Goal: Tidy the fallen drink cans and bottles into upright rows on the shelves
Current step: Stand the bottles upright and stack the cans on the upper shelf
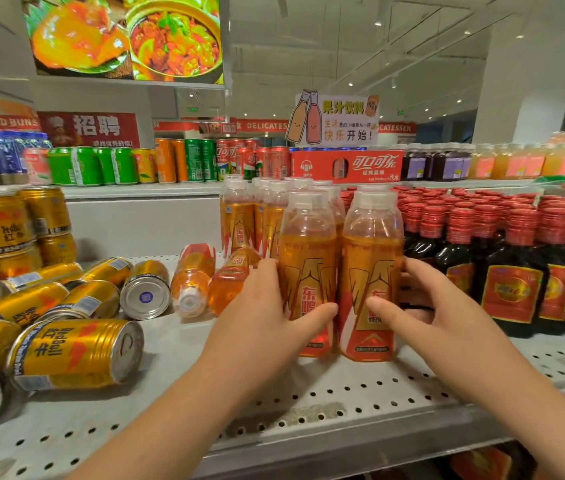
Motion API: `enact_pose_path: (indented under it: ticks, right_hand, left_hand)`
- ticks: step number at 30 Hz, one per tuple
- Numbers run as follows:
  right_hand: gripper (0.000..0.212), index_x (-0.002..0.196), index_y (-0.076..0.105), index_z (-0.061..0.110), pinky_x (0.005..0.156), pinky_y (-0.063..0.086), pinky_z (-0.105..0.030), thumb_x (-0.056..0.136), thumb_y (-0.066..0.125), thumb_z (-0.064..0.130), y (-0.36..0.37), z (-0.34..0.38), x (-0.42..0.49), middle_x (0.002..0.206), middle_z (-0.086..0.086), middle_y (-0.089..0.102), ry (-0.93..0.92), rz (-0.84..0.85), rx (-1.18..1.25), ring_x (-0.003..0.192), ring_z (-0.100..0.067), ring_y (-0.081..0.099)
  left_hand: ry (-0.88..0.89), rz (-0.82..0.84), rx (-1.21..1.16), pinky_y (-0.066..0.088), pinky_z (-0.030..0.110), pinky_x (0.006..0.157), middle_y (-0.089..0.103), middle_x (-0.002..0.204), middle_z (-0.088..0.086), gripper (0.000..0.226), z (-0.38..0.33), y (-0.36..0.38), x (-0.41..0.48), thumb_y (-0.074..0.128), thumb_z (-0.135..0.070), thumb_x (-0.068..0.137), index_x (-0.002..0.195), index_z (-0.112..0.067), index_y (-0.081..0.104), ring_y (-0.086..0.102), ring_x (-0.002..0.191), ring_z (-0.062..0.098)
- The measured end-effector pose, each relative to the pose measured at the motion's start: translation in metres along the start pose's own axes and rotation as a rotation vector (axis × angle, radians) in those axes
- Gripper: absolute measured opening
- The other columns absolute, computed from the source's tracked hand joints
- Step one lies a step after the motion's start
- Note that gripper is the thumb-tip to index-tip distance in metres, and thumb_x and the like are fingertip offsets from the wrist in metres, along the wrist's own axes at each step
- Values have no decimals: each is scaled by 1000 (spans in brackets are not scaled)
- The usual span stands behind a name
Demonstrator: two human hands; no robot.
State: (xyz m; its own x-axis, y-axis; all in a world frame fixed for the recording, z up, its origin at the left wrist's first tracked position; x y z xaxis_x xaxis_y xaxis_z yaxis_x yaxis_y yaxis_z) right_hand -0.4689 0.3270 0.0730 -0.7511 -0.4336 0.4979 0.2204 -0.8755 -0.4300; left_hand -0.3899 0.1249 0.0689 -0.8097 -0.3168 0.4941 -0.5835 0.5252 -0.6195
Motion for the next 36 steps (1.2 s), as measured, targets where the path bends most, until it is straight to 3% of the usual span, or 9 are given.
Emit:
enact_pose_path:
  ticks: [4, 6, 9, 12, 15, 19, 24, 30, 36]
  right_hand:
    - [56, 116, 26, 77, 78, 50, -18, 80, 65, 65, -1, -4, -4, 117, 43, 43, 12, -62, -120, 94, 15, 57]
    - [70, 127, 23, 71, 79, 46, -24, 73, 67, 71, 2, -8, -4, 111, 42, 39, -9, -105, -210, 98, 9, 55]
    - [94, 149, 17, 49, 89, 51, -30, 74, 71, 68, 9, -17, -4, 124, 24, 42, -43, -164, -300, 112, -2, 54]
    - [107, 156, 7, 46, 87, 47, -28, 73, 70, 70, 14, -24, -7, 124, 14, 41, -40, -196, -354, 112, -6, 51]
    - [117, 156, 0, 48, 85, 42, -27, 68, 71, 74, 17, -27, -10, 120, 12, 40, -28, -201, -388, 109, -6, 48]
    - [111, 155, 2, 52, 92, 51, -34, 72, 74, 64, 18, -31, -9, 128, 17, 47, -3, -184, -283, 116, -6, 54]
    - [96, 151, 16, 51, 95, 52, -29, 77, 77, 52, 18, -34, -9, 117, 52, 44, -6, -190, -229, 116, 14, 50]
    - [96, 155, 18, 37, 110, 43, -43, 78, 72, 58, 11, -26, -17, 145, 14, 41, -23, -239, -364, 135, -10, 42]
    - [60, 144, 45, 33, 113, 30, -16, 89, 65, 46, 9, 7, -31, 144, 15, 46, -378, -252, -314, 137, 0, 38]
  left_hand:
    - [24, 64, -132, 54, 17, 78, 59, 114, -31, 51, 2, 11, -1, 66, -68, 80, 122, -53, 43, 60, 99, -10]
    - [38, 69, -175, 50, 9, 73, 57, 114, -37, 55, 4, 10, -3, 67, -61, 82, 130, -51, 42, 60, 99, -12]
    - [28, 44, -185, 52, 15, 71, 61, 111, -30, 60, 8, 9, -2, 72, -55, 83, 135, -44, 45, 65, 92, -7]
    - [10, 40, -162, 59, 24, 70, 62, 114, -23, 60, 10, 11, -1, 72, -57, 83, 135, -42, 46, 66, 86, -4]
    - [1, 38, -157, 59, 22, 71, 62, 114, -22, 59, 9, 11, -2, 72, -56, 83, 134, -40, 46, 65, 85, -6]
    - [4, 40, -167, 56, 15, 64, 61, 114, -24, 57, 6, 12, -4, 72, -54, 85, 134, -41, 44, 62, 85, -12]
    - [26, 24, -138, 59, 21, 73, 58, 117, -26, 56, 3, 14, -5, 70, -56, 86, 132, -44, 41, 63, 90, -7]
    - [12, 33, -139, 56, 15, 70, 57, 122, -24, 59, 1, 15, -4, 69, -55, 87, 136, -40, 41, 62, 92, -2]
    - [36, 51, -107, 57, 20, 74, 56, 126, -27, 67, 0, 0, -11, 58, -66, 84, 144, -45, 41, 64, 95, -6]
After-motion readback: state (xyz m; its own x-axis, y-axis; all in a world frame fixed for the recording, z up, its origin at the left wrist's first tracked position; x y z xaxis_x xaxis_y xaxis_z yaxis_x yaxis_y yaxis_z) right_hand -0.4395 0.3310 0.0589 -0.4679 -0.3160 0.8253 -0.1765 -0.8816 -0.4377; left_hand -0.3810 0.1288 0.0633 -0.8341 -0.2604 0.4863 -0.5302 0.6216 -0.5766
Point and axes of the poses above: each hand's wrist, its own x-axis towards the middle knuckle, its own y-axis out of the palm, z = x × y, the point moved 4 cm from there along x, towards the middle knuckle
